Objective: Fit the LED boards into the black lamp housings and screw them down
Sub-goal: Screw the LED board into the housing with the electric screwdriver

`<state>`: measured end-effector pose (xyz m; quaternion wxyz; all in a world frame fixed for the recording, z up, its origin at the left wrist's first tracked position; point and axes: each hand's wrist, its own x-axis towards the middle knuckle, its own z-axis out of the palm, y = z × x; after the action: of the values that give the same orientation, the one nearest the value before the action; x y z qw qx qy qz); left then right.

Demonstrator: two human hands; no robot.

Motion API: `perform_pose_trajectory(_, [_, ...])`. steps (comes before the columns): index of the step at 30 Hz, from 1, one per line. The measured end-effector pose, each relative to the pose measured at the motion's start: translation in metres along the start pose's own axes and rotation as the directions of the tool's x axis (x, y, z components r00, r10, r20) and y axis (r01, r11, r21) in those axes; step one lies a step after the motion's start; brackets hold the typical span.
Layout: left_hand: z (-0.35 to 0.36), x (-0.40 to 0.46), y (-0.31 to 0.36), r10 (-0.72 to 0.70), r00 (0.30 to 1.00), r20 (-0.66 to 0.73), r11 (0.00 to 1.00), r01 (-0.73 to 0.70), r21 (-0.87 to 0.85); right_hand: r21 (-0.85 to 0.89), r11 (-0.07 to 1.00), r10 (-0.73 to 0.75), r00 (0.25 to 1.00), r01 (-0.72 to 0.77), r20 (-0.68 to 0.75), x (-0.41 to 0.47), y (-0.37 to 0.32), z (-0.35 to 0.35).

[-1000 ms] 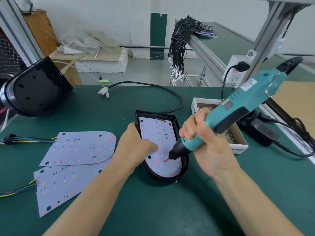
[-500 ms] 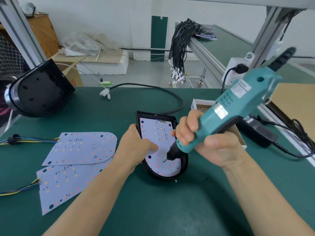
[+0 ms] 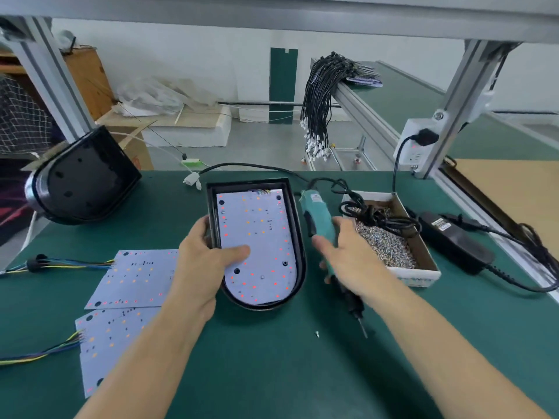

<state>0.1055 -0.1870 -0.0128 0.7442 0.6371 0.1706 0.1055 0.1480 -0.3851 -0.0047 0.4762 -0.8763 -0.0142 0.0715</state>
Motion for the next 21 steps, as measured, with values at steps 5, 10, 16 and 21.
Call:
perform_pose_trajectory(5, [0.002, -0.01, 0.008, -0.037, 0.999, 0.02, 0.998, 0.038, -0.047, -0.489, 0.871, 0.014, 0.998, -0.042, -0.061, -0.001, -0.006, 0.018])
perform_pose_trajectory(10, [0.008, -0.024, 0.005, -0.11, 0.994, 0.022, 0.994, 0.111, -0.016, -0.465, 0.875, -0.185, 0.981, 0.136, -0.06, -0.01, -0.018, 0.002])
perform_pose_trajectory(16, [0.012, -0.017, 0.016, -0.144, 0.987, 0.072, 0.985, 0.136, 0.104, 0.332, 0.942, -0.026, 0.977, -0.047, 0.211, -0.028, -0.011, 0.004])
perform_pose_trajectory(21, [-0.007, 0.073, 0.029, 0.246, 0.964, -0.106, 0.736, -0.114, 0.667, 0.369, 0.917, 0.026, 0.949, -0.148, 0.313, -0.031, 0.004, -0.02])
